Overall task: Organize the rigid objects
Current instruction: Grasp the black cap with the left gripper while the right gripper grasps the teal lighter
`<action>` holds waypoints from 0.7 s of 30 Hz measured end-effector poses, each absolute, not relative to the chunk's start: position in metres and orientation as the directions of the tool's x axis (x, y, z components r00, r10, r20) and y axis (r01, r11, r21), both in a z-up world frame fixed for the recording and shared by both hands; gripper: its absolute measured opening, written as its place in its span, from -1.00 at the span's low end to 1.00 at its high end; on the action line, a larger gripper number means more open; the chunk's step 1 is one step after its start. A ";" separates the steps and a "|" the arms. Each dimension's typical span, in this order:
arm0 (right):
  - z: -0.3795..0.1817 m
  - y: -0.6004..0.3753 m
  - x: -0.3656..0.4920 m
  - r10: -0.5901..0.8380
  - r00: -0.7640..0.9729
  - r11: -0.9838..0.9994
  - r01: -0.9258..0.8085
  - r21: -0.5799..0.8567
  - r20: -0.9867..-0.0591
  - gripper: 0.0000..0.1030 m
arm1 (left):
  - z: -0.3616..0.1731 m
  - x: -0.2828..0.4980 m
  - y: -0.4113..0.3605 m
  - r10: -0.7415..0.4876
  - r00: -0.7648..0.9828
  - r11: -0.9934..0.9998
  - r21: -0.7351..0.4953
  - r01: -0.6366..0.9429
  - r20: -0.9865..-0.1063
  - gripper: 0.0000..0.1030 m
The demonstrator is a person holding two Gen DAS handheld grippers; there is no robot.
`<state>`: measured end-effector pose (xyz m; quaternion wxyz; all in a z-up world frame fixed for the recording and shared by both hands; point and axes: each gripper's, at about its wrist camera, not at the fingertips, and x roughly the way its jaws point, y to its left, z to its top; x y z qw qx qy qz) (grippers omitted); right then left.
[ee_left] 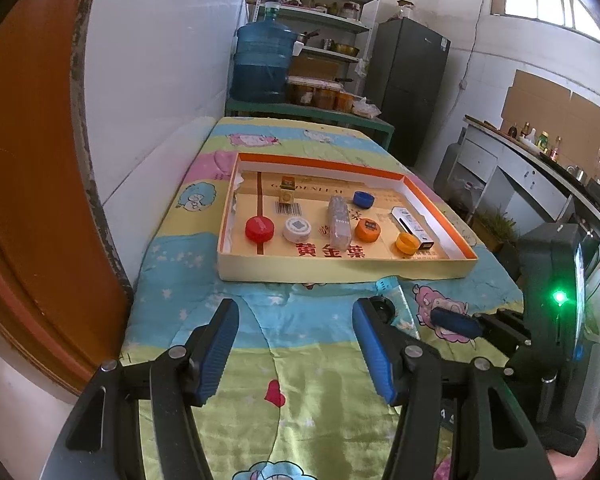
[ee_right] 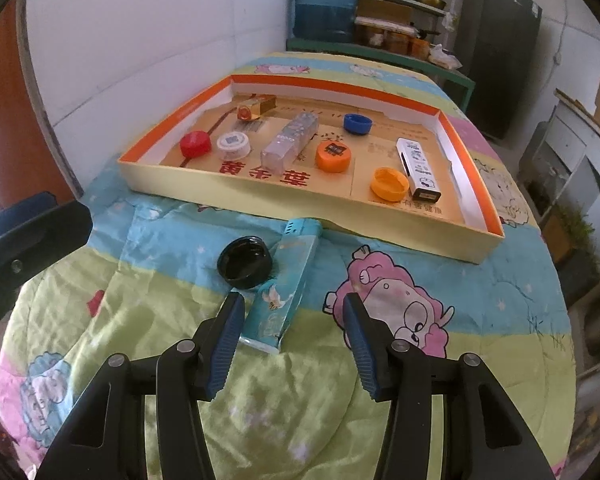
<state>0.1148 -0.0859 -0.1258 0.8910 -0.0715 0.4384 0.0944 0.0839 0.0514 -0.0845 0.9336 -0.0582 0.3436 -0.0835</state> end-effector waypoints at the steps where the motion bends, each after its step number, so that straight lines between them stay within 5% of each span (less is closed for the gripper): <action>1: -0.126 -0.087 0.116 0.091 0.604 0.973 -0.225 -0.060 -0.792 0.02 | -0.085 0.085 0.052 -0.196 0.748 0.979 -0.167 0.116 -0.634 0.14; 10: -0.130 -0.096 0.130 0.084 0.609 0.972 -0.224 -0.069 -0.788 -0.10 | -0.093 0.093 0.047 -0.211 0.730 0.977 -0.172 0.128 -0.650 0.14; 12: -0.131 -0.091 0.134 0.093 0.612 0.966 -0.246 -0.078 -0.785 -0.23 | -0.094 0.094 0.044 -0.214 0.726 0.976 -0.168 0.137 -0.654 0.14; 14: -0.131 -0.088 0.138 0.132 0.601 0.960 -0.274 -0.048 -0.788 -0.57 | -0.095 0.095 0.041 -0.218 0.720 0.976 -0.162 0.147 -0.659 0.14; 21: -0.128 -0.099 0.134 0.149 0.602 0.967 -0.254 -0.011 -0.784 -0.57 | -0.097 0.103 0.024 -0.257 0.691 0.966 -0.152 0.210 -0.676 0.14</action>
